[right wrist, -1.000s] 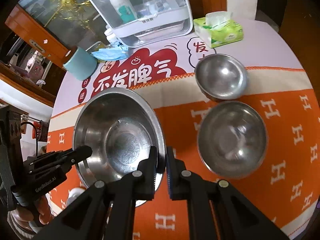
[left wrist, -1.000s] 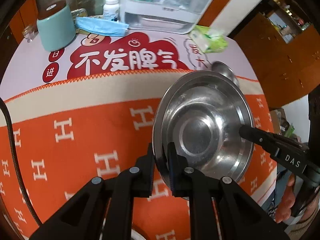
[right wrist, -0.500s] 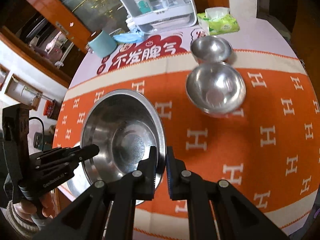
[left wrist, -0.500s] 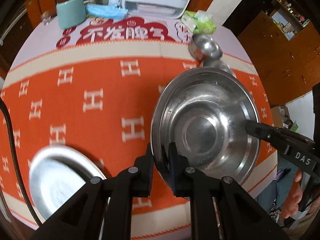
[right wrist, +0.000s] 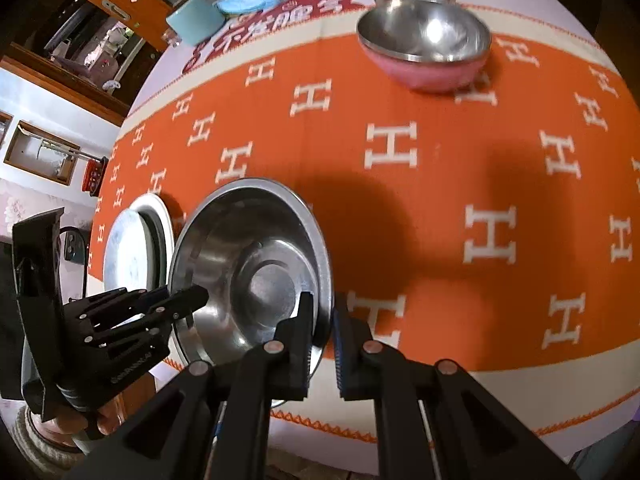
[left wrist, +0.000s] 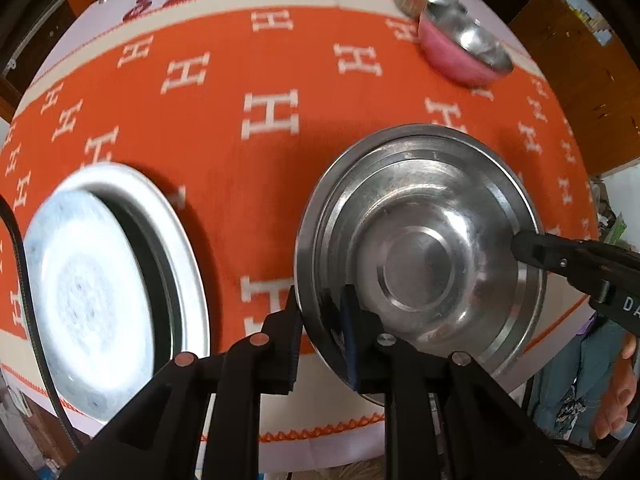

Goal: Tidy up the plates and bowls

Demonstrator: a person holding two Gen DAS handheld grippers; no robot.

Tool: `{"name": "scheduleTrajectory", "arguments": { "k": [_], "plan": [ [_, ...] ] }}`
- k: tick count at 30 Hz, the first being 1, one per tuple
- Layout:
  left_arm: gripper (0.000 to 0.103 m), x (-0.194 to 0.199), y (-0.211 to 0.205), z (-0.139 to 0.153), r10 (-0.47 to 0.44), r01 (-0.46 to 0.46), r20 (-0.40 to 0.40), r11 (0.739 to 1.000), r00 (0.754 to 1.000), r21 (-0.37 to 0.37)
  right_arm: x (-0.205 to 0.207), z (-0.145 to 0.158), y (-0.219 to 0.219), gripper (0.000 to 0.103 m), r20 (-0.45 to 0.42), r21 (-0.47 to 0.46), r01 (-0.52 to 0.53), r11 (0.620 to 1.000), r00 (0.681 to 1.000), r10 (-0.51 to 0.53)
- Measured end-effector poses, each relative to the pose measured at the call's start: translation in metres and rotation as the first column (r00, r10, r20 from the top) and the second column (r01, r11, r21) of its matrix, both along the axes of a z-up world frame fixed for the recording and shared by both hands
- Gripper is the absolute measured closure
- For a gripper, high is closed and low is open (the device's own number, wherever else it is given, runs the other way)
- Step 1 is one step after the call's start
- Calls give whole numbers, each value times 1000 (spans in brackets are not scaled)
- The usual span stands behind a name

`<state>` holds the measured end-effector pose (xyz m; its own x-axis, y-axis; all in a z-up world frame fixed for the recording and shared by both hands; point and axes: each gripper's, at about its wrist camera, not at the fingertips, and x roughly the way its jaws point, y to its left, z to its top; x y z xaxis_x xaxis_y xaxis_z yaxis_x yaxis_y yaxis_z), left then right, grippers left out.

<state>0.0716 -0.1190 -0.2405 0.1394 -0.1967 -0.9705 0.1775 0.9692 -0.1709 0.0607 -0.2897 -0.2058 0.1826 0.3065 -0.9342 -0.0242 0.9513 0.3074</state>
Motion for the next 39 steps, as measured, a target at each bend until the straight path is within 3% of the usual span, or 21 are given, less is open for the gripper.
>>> {"name": "scheduleTrajectory", "arguments": {
  "k": [9,16,22,28,39],
  "plan": [
    [82,-7,2,-13,0,0,-13,1000,1000,24,-5,-21,11,93,-37,-49,-35,998,999,33],
    [48,-8,-4,-6,-40,38,39,999,998,36,-5,-21,12,92,-40,-76,-46,996,998,43],
    [32,-4,-5,6,-49,46,75,998,996,36,-4,-17,7,82,-27,-67,-30,997,999,28],
    [20,-3,-5,13,-55,50,106,997,993,51,-4,-17,5,82,-34,-62,-19,998,999,17],
    [19,-6,0,19,-43,38,110,998,993,43,-6,-15,12,81,-37,-66,-51,997,998,49]
  ]
}}
